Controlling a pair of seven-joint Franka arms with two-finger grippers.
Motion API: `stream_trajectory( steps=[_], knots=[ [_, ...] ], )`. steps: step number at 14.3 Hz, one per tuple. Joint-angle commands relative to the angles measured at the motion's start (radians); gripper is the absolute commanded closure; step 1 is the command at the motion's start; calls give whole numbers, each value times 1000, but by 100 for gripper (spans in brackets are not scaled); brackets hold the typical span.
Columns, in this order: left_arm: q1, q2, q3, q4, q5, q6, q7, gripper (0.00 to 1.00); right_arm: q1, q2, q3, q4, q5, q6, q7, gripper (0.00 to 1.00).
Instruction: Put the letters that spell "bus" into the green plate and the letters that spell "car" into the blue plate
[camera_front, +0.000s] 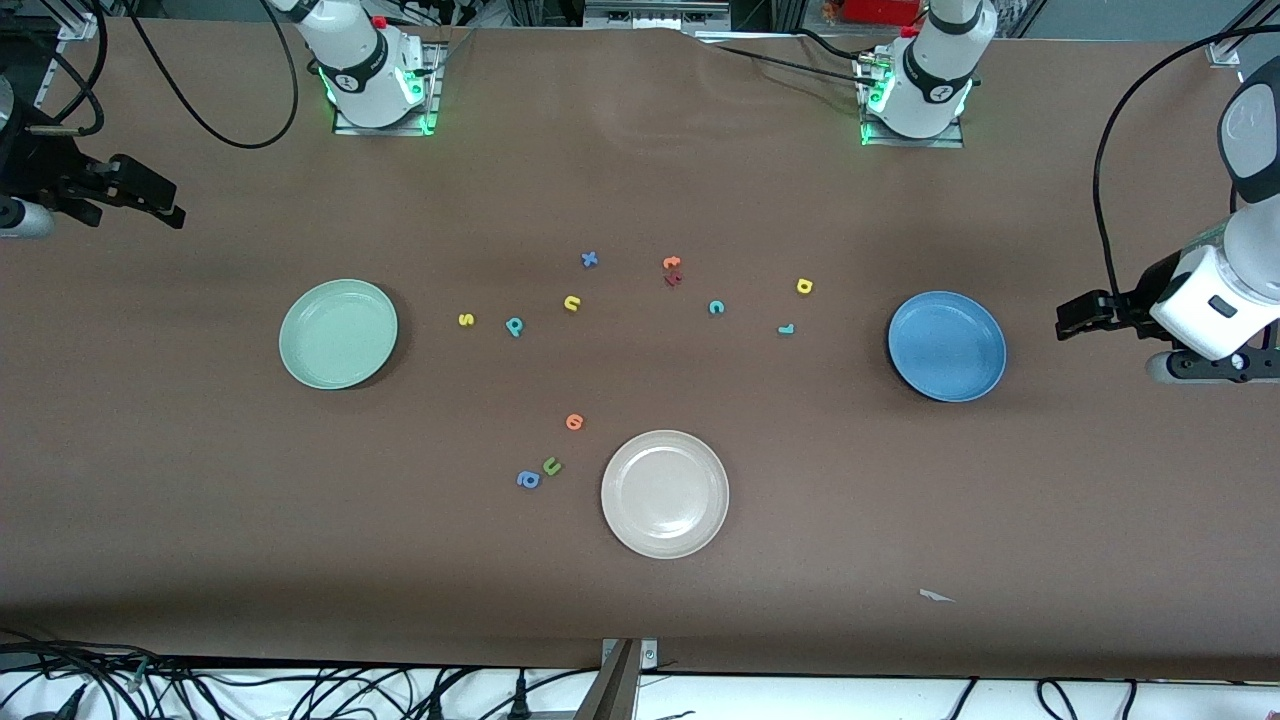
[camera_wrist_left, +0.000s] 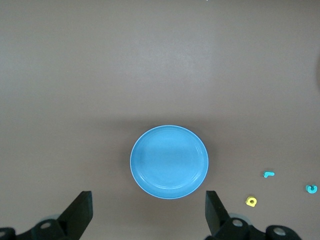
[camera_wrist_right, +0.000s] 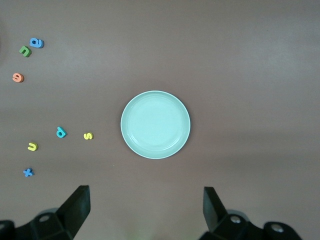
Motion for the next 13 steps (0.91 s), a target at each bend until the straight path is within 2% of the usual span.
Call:
stream_trajectory(
  steps=[1,3,6,7,9,13],
  knots=[
    [4,-13,-5,4,12,1,14,5,-2,0,1,18,-10,-23,-7,0],
    [0,-36,-2,-3,-38,2,19,6,-2,0,1,18,-10,-23,-7,0],
    [-24,-56,11,-48,-43,28,19,7,-2,0,-1,18,-12,-23,-8,0],
    [-45,-70,35,-64,-43,47,19,5,-2,0,-1,18,-12,-23,-8,0],
    [-56,-73,55,-55,-44,47,20,1,-2,0,-1,18,-12,-23,-8,0],
    [-46,-69,52,-43,-46,36,19,0,-2,0,1,18,-12,-23,-8,0]
  ],
)
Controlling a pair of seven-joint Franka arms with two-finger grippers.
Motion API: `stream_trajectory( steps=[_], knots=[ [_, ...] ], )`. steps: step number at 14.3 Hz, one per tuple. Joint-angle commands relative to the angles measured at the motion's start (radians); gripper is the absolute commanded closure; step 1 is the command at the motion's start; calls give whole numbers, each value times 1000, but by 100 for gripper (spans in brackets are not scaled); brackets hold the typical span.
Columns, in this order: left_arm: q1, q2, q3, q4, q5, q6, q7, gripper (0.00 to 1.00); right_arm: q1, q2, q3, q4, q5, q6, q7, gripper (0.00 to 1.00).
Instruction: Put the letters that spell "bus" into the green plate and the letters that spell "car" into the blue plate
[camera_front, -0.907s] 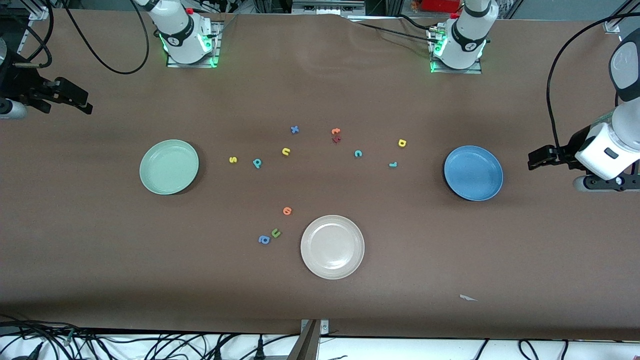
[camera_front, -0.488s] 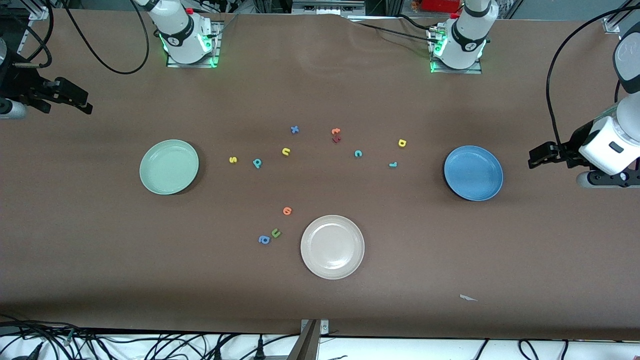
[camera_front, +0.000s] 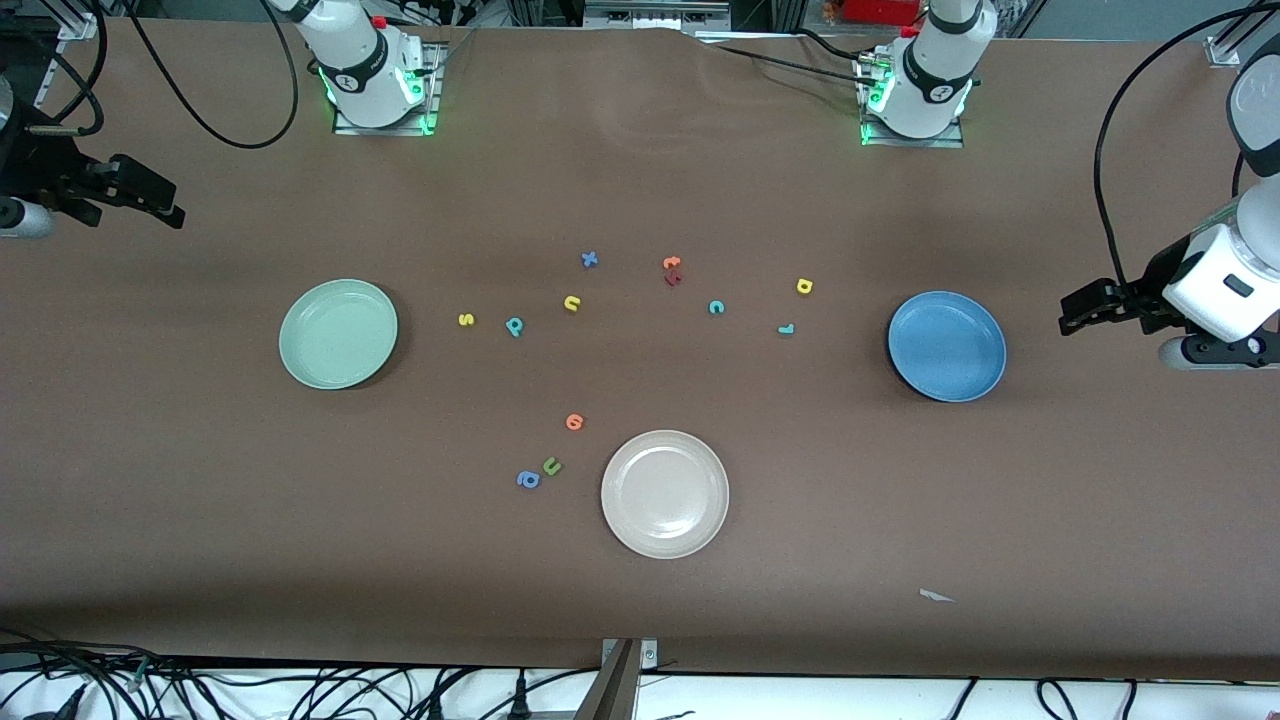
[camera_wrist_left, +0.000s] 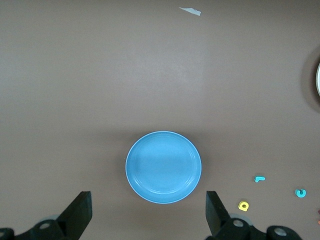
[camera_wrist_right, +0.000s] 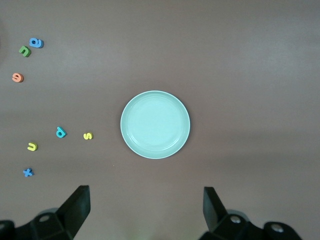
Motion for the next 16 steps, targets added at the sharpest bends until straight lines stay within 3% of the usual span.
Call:
stream_trajectory(
  steps=[1,6,16],
  knots=[
    [-7,-21,9,-17,-17,9,19,0,-2,0,1,18,-11,-22,-8,0],
    [-14,8,7,49,-14,-1,9,0,-1,0,1,18,-11,-22,-8,0],
    [-7,16,4,49,-17,-6,5,0,-2,2,1,20,-11,-21,-7,0]
  ],
)
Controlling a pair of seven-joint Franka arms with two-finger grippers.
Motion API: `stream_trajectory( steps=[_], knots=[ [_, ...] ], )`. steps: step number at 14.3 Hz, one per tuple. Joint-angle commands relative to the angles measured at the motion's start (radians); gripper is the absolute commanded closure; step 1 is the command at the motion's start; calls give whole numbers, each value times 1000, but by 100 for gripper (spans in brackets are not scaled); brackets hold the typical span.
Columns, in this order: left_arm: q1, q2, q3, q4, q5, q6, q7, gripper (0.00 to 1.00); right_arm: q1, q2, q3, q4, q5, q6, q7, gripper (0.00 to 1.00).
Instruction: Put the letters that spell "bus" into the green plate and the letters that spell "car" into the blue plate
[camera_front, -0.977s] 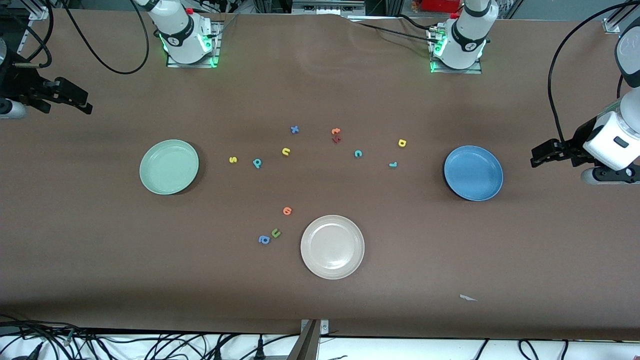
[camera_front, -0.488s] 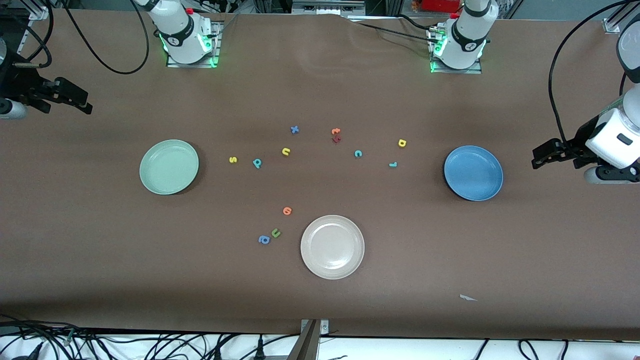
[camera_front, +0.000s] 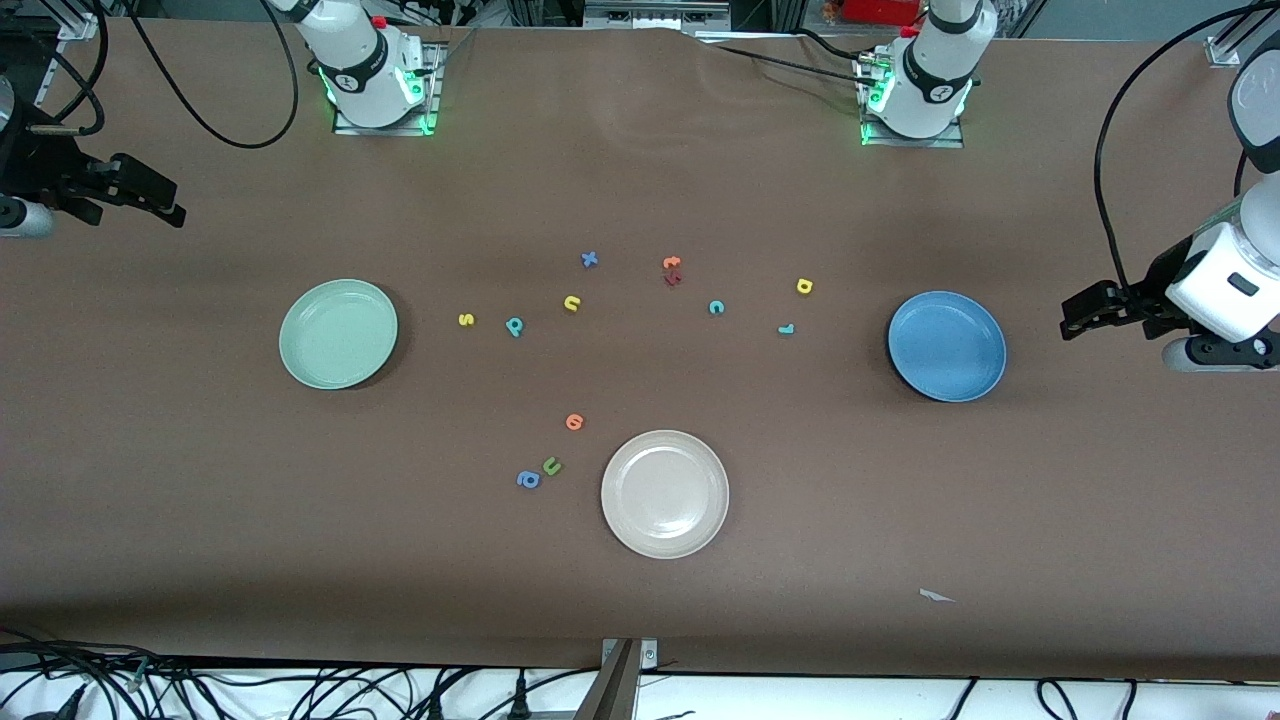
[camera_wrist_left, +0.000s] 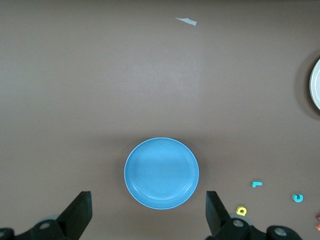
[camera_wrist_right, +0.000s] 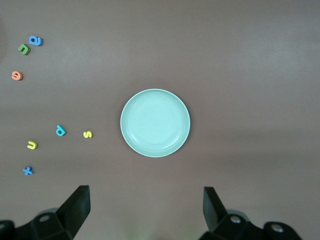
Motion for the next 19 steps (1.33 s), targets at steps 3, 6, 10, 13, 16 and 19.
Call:
stream_trajectory(
  steps=[3,6,10,13,16,19],
  knots=[
    [2,8,6,20,-17,-15,7,0,-2,3,1,23,-26,-23,-10,0],
    [2,8,6,19,-17,-15,6,0,3,3,29,24,-25,-26,-8,0],
    [2,8,4,16,-17,-17,7,0,3,-1,57,26,-22,-27,-5,0],
    [1,9,4,14,-17,-18,7,0,3,-1,58,24,-22,-29,-5,0],
    [2,8,6,16,-17,-18,9,0,3,-1,58,26,-22,-36,-7,0],
    [-1,9,4,13,-17,-21,7,0,3,-1,58,26,-22,-44,2,0]
  ],
)
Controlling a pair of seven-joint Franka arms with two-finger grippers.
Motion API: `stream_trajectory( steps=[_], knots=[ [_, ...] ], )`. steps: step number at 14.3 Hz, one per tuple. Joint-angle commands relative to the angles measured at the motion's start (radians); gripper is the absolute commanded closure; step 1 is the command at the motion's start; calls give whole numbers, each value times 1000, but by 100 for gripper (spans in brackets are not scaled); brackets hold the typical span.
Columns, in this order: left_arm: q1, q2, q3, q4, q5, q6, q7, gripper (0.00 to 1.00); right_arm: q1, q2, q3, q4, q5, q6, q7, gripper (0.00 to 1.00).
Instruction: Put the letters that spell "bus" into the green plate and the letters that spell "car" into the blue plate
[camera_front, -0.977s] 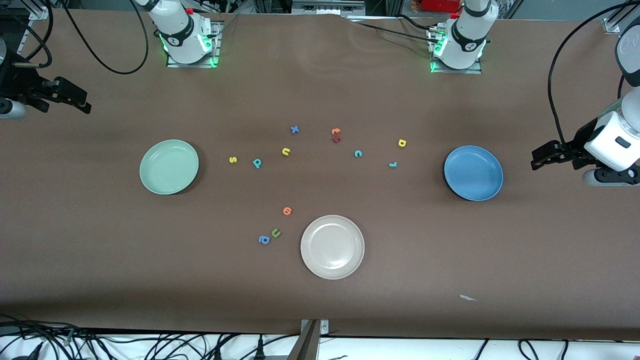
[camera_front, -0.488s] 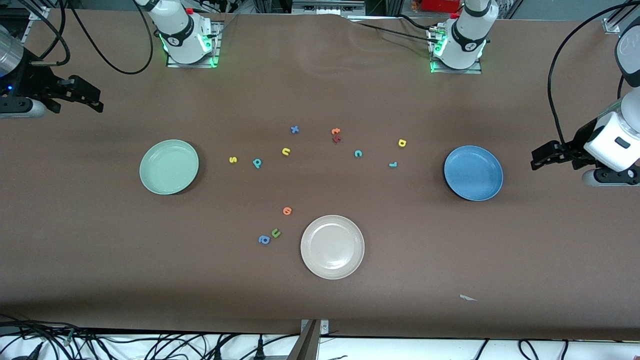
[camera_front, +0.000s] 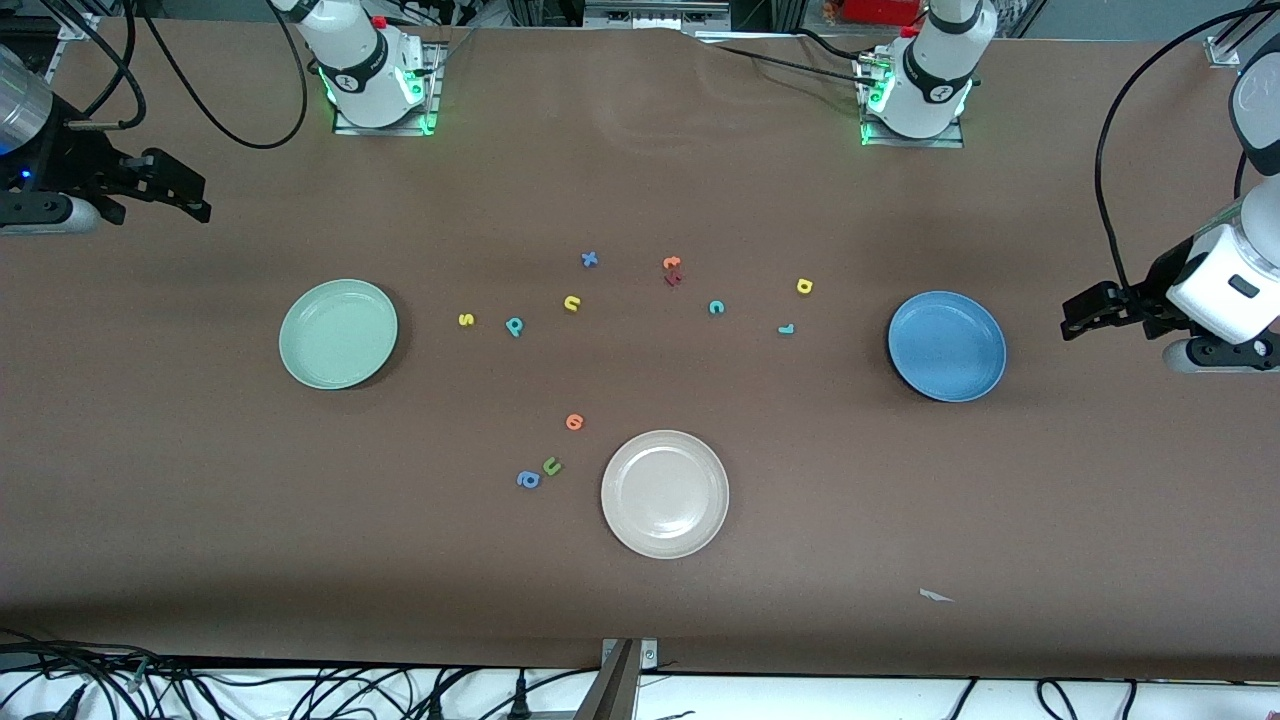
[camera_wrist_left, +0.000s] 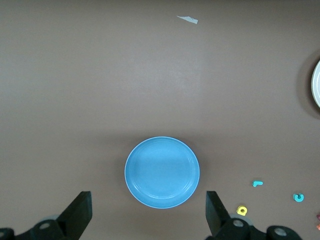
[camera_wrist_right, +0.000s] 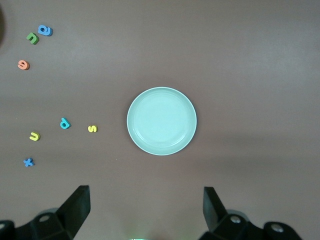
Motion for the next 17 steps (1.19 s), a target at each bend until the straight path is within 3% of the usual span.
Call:
stream_trajectory(
  steps=[1,17],
  knots=[
    [-2,5,3,13,-17,-37,7,0,-1,-2,8,19,-9,-42,7,0],
    [-2,9,3,13,-17,-48,12,0,-3,-2,26,19,-6,-43,12,0]
  ],
)
